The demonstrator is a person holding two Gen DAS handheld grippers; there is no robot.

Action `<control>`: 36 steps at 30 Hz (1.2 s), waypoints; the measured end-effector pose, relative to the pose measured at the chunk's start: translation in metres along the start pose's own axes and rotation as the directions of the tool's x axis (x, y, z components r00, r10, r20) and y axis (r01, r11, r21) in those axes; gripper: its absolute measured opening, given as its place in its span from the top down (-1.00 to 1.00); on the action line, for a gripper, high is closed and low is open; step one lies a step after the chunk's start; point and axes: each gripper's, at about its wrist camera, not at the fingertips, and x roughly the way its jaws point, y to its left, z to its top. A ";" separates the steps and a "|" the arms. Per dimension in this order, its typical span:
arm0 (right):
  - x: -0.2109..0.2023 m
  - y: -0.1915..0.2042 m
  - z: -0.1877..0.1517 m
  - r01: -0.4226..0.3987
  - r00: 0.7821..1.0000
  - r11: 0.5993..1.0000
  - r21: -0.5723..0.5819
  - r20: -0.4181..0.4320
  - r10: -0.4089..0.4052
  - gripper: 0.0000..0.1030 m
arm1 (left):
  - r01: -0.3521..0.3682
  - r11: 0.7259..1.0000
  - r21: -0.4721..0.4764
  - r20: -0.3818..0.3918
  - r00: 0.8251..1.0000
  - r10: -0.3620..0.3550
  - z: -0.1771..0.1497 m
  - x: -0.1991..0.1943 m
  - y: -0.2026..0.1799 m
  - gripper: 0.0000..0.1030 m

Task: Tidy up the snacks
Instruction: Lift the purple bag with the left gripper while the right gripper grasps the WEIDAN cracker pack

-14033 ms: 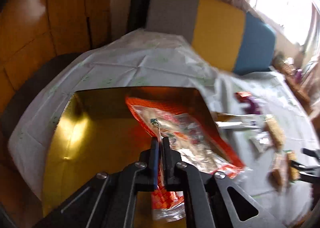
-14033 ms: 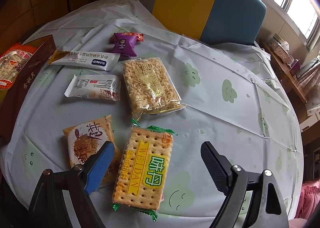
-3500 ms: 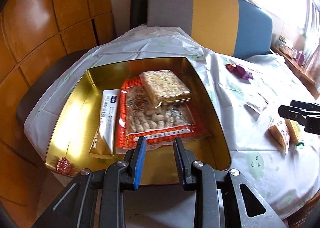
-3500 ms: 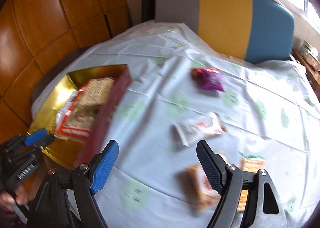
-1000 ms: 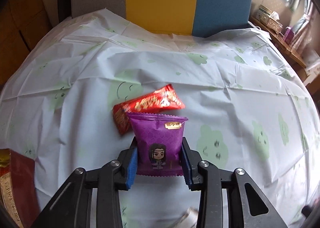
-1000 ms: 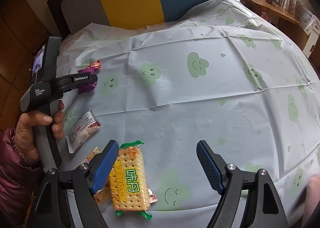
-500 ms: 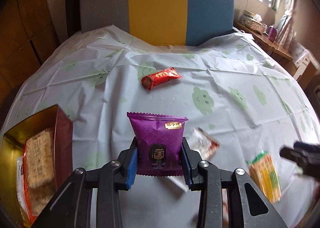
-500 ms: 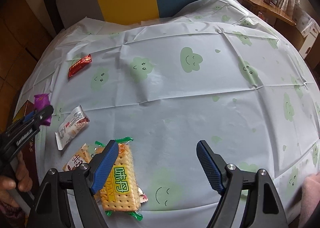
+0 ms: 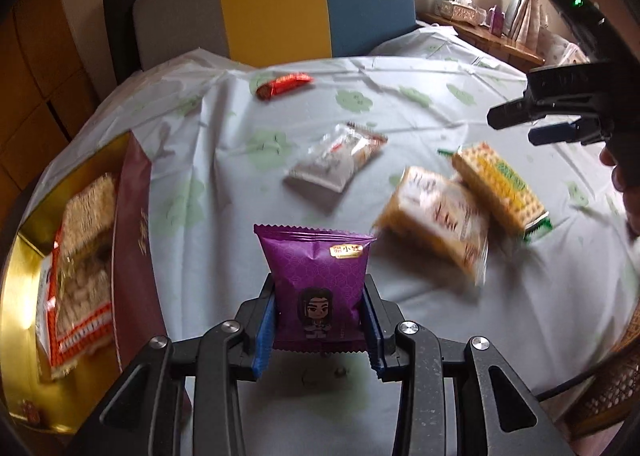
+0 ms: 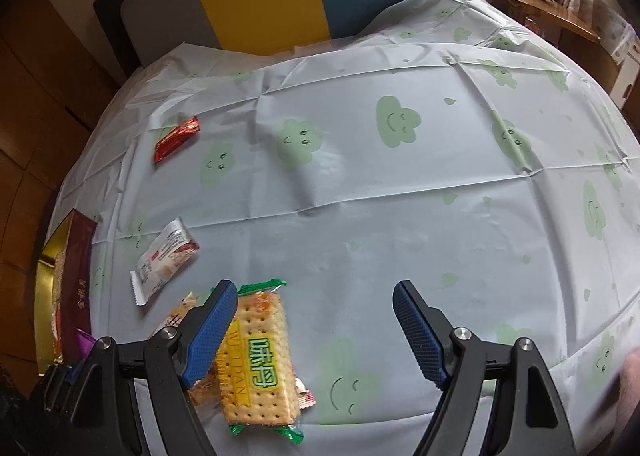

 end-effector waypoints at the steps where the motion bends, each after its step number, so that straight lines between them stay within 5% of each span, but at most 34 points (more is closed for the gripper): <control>1: 0.001 0.003 -0.001 -0.006 1.000 1.000 -0.014 -0.006 0.006 -0.58 | 0.003 1.000 -0.002 -0.013 1.000 -0.003 -0.004 0.003 0.000 0.26; 12: 0.024 0.045 -0.026 -0.005 0.990 0.971 -0.241 -0.140 -0.029 -0.57 | -0.011 1.000 -0.018 0.006 1.000 0.011 -0.015 0.005 -0.003 0.22; 14: 0.024 0.049 -0.029 0.000 0.989 0.961 -0.276 -0.139 -0.040 0.05 | -0.009 1.000 -0.022 0.008 1.000 0.009 -0.015 0.005 -0.002 0.21; 21: 0.014 0.014 -0.013 0.087 0.993 0.987 -0.132 -0.067 -0.097 0.05 | 0.006 0.999 -0.036 0.016 1.000 -0.006 -0.016 0.005 0.000 0.21; 25: 0.017 -0.008 -0.008 0.210 0.974 0.975 -0.070 -0.072 -0.214 0.05 | 0.007 0.999 -0.034 0.025 1.000 -0.006 -0.018 0.004 0.000 0.21; 36: 0.039 -0.023 -0.009 0.206 0.963 0.978 -0.036 -0.172 -0.209 -0.04 | 0.011 0.999 -0.047 0.028 1.000 -0.009 -0.018 0.005 0.000 0.17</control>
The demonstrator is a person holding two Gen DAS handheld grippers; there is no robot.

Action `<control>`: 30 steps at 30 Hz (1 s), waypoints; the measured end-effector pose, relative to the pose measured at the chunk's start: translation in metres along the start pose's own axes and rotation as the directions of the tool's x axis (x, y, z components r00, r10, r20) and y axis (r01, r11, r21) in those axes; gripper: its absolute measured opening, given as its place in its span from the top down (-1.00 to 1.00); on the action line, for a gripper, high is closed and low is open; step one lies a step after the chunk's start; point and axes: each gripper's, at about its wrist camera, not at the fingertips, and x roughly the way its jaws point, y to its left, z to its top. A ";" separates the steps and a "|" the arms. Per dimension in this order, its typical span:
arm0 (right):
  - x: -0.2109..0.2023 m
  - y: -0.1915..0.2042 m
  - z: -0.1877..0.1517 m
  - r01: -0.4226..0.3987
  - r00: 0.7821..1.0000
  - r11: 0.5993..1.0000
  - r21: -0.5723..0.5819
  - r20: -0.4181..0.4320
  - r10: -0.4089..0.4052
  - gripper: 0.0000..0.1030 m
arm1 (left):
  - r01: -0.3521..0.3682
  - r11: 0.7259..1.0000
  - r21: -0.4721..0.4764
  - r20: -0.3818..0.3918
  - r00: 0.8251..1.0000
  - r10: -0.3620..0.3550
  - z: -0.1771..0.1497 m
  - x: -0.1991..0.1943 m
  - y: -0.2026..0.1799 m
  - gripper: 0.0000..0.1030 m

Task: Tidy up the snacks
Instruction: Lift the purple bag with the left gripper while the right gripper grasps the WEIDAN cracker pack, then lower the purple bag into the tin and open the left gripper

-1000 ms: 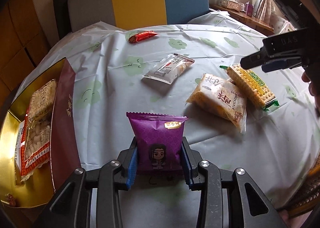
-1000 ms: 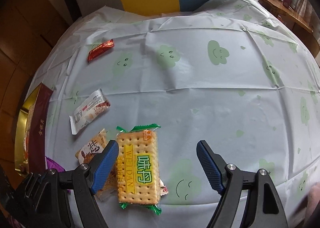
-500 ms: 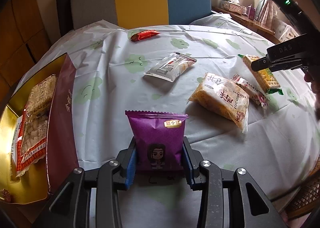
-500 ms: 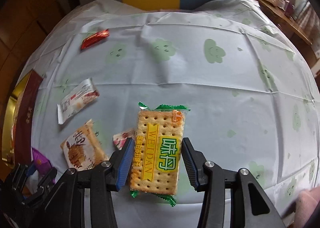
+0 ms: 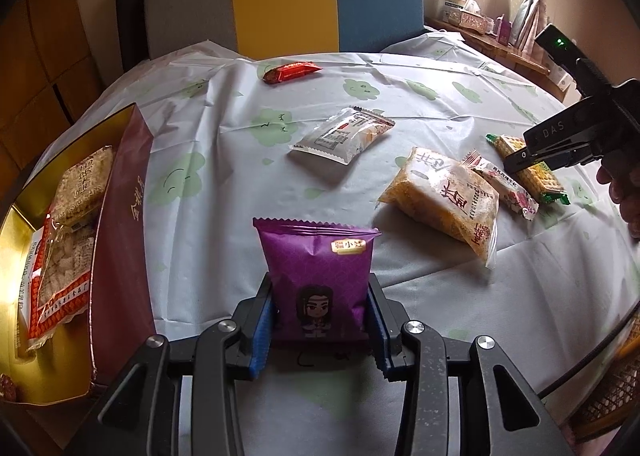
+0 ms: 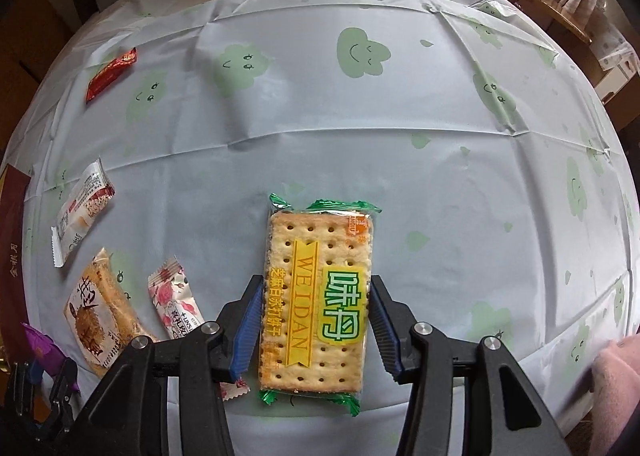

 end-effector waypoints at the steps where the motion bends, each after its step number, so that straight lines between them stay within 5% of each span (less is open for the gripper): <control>1: 0.001 -0.001 0.000 -0.001 1.000 1.000 0.004 0.000 0.001 -0.04 | 0.000 1.000 -0.002 0.002 1.000 0.000 0.000 0.000 0.000 0.17; 5: 0.005 0.004 0.000 -0.010 1.000 1.000 -0.028 -0.004 0.009 -0.33 | -0.012 1.000 0.009 0.018 1.000 0.012 -0.002 -0.001 -0.003 0.18; 15: 0.010 0.009 -0.003 0.031 0.999 0.997 -0.071 0.016 -0.030 -0.34 | 0.005 1.000 -0.010 0.013 1.000 -0.005 0.002 -0.005 0.001 0.22; 21: 0.013 0.022 -0.009 0.048 0.999 0.993 -0.111 0.028 -0.045 -0.29 | 0.022 0.999 -0.043 0.097 0.995 -0.018 0.011 -0.040 0.012 0.21; 26: 0.012 0.017 -0.013 0.037 0.999 0.993 -0.109 0.027 -0.034 -0.30 | 0.018 0.985 -0.171 0.156 0.988 0.009 0.023 -0.073 0.055 0.21; 30: 0.011 0.019 -0.013 0.045 0.999 0.992 -0.118 0.034 -0.042 -0.29 | -0.003 0.941 -0.339 0.153 0.986 0.058 0.026 -0.086 0.110 0.21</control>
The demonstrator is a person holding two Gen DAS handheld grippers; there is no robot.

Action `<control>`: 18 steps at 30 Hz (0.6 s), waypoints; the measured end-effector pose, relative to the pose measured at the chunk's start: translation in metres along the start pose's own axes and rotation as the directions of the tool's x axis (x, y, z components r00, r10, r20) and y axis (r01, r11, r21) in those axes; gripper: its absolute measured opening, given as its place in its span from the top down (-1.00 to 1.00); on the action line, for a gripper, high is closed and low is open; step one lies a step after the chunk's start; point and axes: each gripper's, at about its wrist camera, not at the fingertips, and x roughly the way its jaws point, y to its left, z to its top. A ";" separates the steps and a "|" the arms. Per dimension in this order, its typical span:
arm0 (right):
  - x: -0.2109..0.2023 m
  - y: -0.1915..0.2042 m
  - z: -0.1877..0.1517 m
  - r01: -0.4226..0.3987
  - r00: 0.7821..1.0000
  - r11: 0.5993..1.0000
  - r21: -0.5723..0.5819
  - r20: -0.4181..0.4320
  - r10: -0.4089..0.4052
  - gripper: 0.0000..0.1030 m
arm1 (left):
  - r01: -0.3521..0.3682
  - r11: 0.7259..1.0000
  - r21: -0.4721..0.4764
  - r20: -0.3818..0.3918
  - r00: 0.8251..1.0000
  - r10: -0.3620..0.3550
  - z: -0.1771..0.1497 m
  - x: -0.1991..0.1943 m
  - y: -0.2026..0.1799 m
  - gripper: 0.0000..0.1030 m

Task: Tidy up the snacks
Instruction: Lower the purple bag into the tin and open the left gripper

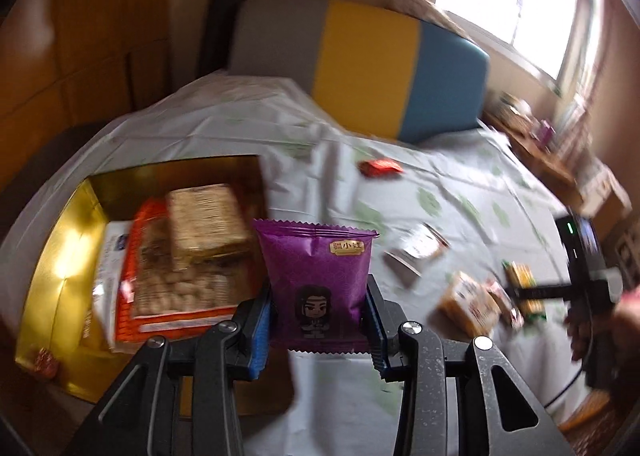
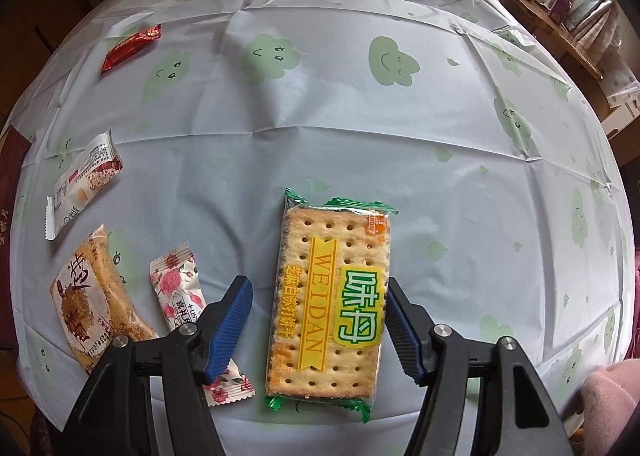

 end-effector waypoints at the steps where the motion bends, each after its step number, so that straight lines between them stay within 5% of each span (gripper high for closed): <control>1: -0.003 0.002 0.001 0.003 1.000 1.000 -0.002 0.001 -0.003 -0.29 | -0.011 0.999 -0.045 -0.005 1.000 0.011 0.003 0.000 0.014 0.21; 7: -0.007 0.008 -0.002 0.016 1.000 1.000 -0.017 0.008 -0.016 -0.29 | -0.093 0.982 -0.163 -0.068 0.994 0.083 -0.007 0.014 0.064 0.20; 18: -0.011 0.018 -0.005 0.026 1.000 0.999 -0.031 0.013 -0.025 -0.29 | -0.111 0.988 -0.111 -0.165 0.982 0.092 -0.028 0.038 0.057 0.14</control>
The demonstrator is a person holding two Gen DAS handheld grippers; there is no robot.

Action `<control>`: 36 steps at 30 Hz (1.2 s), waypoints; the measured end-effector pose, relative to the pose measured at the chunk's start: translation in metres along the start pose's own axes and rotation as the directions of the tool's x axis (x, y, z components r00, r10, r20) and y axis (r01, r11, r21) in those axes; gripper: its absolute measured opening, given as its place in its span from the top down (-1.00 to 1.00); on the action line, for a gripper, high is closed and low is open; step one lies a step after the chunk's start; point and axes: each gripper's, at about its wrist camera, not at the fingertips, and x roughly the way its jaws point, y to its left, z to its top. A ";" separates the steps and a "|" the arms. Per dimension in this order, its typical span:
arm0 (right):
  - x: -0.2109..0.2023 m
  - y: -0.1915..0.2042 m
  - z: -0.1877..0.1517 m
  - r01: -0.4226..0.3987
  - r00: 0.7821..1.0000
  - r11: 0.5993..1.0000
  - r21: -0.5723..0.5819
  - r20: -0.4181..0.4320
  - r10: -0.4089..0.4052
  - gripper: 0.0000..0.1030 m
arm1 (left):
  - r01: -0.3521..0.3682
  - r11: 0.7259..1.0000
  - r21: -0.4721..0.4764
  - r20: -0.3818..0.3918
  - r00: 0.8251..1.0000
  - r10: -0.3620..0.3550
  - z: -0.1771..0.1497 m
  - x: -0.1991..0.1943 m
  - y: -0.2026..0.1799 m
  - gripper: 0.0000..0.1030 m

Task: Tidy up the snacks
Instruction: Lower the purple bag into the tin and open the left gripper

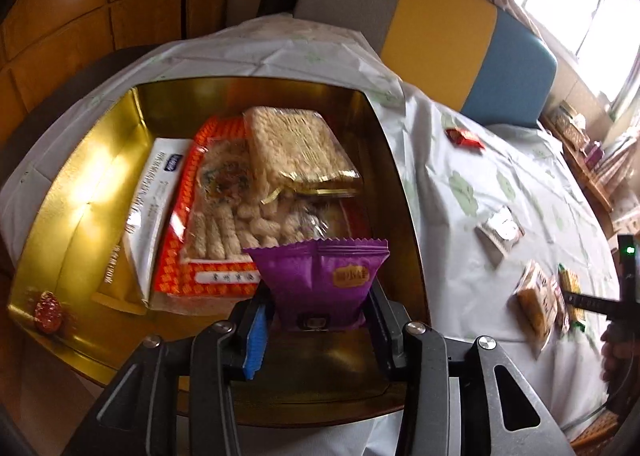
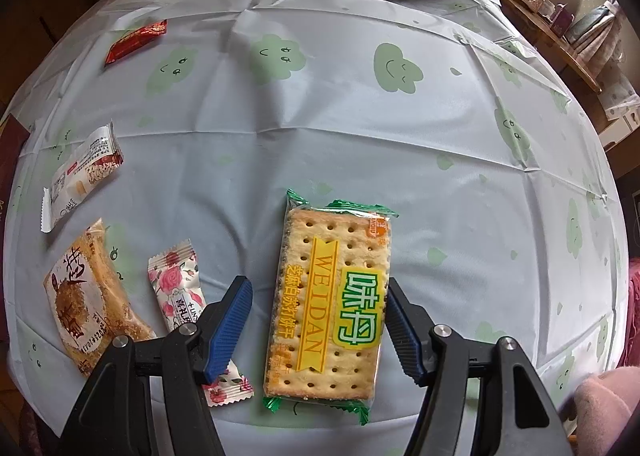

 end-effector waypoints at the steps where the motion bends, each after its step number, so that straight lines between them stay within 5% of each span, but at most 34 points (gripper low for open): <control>1: 0.000 0.000 0.000 0.001 1.000 1.000 -0.001 0.000 -0.001 -0.29 | -0.011 1.000 0.010 -0.006 1.000 0.011 -0.001 0.002 -0.002 0.14; 30: -0.004 0.004 -0.003 0.017 1.000 1.000 -0.011 0.011 -0.017 -0.28 | -0.103 0.990 0.093 0.103 0.990 0.093 -0.007 -0.026 -0.011 -0.24; 36: -0.006 0.011 -0.006 0.021 1.000 0.999 -0.050 0.024 -0.020 -0.07 | -0.116 0.990 0.083 0.122 0.987 0.106 -0.008 -0.033 -0.009 -0.24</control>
